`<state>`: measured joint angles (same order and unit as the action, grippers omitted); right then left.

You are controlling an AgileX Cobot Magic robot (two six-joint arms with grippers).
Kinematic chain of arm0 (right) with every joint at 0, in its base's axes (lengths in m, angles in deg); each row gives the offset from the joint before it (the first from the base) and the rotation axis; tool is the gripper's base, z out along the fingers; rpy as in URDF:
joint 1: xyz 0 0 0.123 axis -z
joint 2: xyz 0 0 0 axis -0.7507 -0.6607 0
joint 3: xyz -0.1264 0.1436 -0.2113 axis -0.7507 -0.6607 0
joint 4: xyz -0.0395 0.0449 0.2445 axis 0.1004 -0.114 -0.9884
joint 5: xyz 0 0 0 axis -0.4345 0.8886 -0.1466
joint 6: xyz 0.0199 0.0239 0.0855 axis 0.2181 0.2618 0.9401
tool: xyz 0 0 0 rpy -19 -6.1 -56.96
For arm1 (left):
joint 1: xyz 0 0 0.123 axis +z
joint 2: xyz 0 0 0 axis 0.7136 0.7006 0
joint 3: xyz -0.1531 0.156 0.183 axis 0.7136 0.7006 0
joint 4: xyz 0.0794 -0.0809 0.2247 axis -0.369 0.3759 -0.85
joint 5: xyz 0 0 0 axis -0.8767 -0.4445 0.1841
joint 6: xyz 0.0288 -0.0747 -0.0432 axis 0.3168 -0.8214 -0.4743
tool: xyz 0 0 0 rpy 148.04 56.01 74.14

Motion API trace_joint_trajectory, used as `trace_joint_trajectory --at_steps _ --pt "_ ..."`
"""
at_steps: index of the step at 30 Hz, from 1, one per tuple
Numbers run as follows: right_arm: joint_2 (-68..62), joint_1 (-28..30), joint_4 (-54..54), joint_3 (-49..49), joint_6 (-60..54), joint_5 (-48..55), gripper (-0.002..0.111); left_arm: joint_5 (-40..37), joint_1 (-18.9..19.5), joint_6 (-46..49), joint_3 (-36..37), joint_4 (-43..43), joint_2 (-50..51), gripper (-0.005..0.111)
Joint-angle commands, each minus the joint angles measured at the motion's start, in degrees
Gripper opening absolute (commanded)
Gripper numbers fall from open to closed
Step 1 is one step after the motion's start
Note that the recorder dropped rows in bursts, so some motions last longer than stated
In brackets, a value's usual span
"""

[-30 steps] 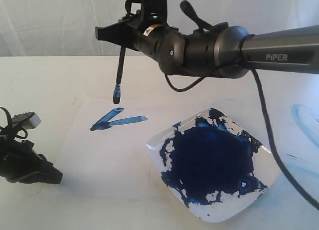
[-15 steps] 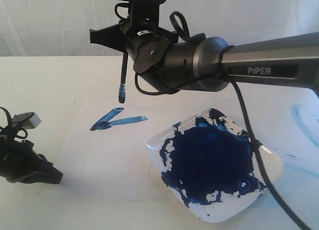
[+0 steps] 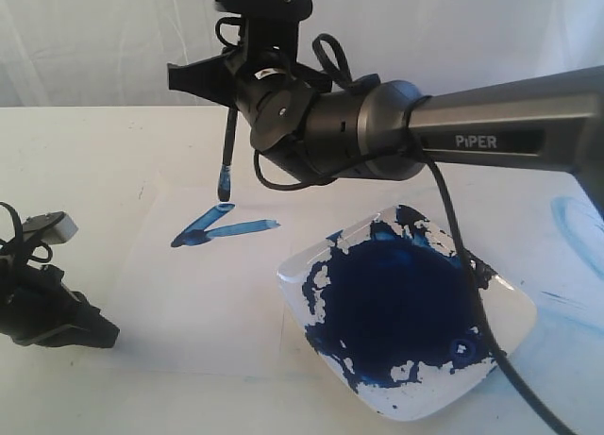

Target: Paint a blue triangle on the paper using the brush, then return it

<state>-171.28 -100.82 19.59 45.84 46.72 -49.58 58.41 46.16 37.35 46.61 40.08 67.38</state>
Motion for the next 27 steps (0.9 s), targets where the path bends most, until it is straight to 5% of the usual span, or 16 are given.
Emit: trace_joint_trajectory --at_steps 1,27 --pt "0.1 -0.1 1.2 0.0 0.5 -0.7 0.000 -1.3 -0.4 0.0 -0.1 1.2 -0.1 0.000" --pt "-1.1 -0.1 1.3 0.0 0.3 0.0 0.000 -1.6 -0.4 0.0 -0.1 1.2 -0.1 0.000"
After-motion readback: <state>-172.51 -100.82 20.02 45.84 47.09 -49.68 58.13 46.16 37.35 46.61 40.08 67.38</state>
